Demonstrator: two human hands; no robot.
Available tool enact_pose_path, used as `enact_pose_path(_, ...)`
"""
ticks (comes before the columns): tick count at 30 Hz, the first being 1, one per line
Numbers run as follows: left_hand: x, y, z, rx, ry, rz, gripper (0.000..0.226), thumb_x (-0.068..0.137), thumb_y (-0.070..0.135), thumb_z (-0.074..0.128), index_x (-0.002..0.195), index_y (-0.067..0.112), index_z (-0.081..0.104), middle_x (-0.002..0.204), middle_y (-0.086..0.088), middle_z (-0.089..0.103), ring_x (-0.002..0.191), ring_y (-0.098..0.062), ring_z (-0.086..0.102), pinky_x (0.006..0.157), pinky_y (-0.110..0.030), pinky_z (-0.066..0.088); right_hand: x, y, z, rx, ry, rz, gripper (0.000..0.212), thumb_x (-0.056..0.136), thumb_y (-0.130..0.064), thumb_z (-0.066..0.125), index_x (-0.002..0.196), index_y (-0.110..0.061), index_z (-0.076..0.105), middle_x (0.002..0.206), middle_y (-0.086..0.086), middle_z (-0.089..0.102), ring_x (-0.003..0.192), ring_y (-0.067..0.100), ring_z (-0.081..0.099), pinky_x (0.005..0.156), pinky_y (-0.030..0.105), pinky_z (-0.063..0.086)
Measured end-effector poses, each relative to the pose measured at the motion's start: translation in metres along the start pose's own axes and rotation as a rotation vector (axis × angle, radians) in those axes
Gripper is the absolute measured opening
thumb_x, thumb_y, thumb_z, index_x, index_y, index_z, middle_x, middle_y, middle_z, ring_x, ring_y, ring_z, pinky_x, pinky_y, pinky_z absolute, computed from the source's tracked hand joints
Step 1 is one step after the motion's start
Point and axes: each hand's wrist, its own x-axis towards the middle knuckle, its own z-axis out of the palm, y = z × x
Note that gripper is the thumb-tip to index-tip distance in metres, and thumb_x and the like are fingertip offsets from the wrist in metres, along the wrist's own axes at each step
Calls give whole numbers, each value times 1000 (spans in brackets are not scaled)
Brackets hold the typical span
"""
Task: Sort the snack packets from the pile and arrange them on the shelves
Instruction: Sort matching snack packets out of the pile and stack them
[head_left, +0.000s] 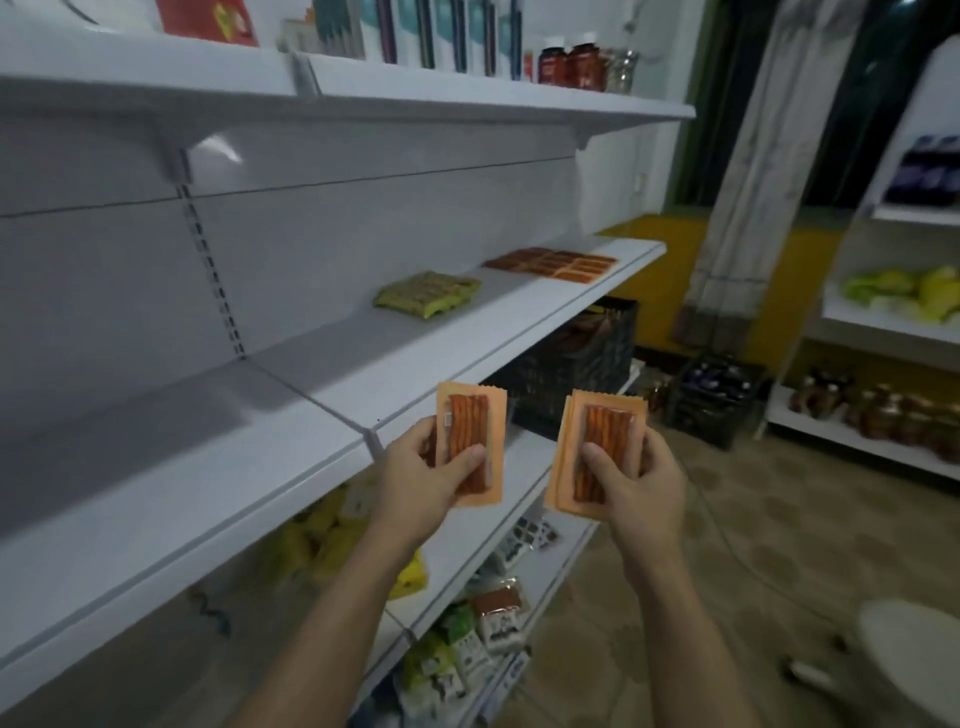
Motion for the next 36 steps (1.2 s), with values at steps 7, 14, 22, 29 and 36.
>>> enact_pose_path(7,10,-1,71,-96,-172,-15,21,87,10,72,101,25,71,91,10,76,86,-9,72,75,-26,58,18,11,-57,-28,110,60,19,88,-16,71,105,-22,66,98,-3,72,87,10,70,77,35,59)
enact_pose_path(14,45,-19,137,-187,-303,-39,21,88,11,71,101,27,72,91,9,76,87,-12,72,74,-30,58,53,25,-92,-96,214,101,18,89,-15,70,100,-28,67,98,-1,74,90,15,71,84,48,58)
enact_pose_path(22,141,-43,190,-235,-386,-78,19,89,14,71,106,24,71,93,9,76,89,-8,71,78,-28,58,149,44,-75,-141,263,97,20,89,-15,70,104,-27,67,97,-3,74,90,14,72,80,43,60)
enact_pose_path(29,229,-55,233,-251,-421,-51,17,89,15,70,105,22,71,93,7,76,88,-9,71,78,-31,59,232,61,-52,-130,283,97,24,88,-15,70,110,-23,66,100,-3,74,91,13,71,83,43,59)
enact_pose_path(36,274,-59,291,-235,-482,-73,23,89,15,70,111,22,70,96,9,76,92,-9,71,83,-36,59,289,82,-80,-76,337,122,21,88,-15,70,107,-23,67,100,1,74,93,21,72,84,50,58)
